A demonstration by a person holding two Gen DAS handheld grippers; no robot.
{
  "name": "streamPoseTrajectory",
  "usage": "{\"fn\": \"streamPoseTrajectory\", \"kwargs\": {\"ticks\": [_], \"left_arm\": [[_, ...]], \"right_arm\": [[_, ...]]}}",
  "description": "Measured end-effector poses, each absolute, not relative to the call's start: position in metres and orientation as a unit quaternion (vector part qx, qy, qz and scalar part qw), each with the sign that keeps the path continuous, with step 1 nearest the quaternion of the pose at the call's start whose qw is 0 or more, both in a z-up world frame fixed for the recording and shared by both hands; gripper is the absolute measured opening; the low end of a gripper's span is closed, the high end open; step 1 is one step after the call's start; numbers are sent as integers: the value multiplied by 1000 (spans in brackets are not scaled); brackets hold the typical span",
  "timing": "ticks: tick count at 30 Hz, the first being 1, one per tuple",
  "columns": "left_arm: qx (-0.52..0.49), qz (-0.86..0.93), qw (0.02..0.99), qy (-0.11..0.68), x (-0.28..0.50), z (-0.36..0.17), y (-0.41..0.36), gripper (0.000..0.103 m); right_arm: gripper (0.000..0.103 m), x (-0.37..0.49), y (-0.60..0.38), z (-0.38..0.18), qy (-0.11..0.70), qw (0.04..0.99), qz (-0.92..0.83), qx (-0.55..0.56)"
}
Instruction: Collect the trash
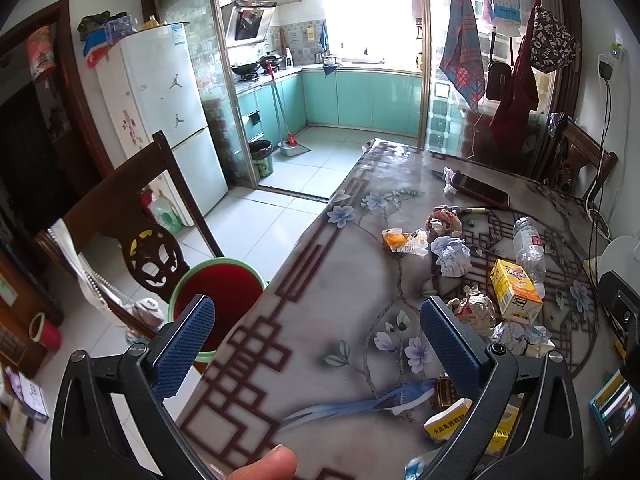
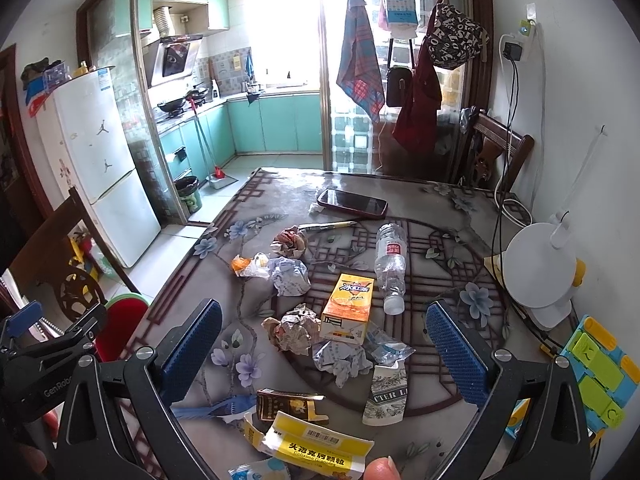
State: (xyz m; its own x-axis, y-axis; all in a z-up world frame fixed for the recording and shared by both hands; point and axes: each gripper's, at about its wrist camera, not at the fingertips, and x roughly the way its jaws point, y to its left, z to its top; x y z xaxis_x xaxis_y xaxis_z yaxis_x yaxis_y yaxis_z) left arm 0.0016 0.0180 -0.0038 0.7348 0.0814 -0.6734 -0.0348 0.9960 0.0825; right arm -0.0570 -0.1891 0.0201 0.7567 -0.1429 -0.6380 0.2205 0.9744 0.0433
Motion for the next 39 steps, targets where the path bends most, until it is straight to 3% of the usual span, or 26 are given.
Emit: {"fn": "streamPoseTrajectory", "kwargs": {"ticks": [14,19,27,37,38,39], "left_arm": [[11,-5,936,353,-1,-2,26,103],[10,-55,939,340,3,-7,27,103],[86,-96,908,399,-6,-45,11,103],[64,-167,854,489,-24,-85,9,103],[65,-168,851,494,-26,-86,9,103],[67,-169,848,497,-28,-87,9,103]], "right_arm": [[103,-65,-199,13,327,941,-48,76],[103,-63,-218,-8,373,919,18,129],[103,-64,-205,-96,507,853,110,54],[101,-43,-193,-175,591,777,209,-61],[95,-41,-192,-180,597,771,213,-69],[80,-41,-191,-184,600,765,218,-79]]}}
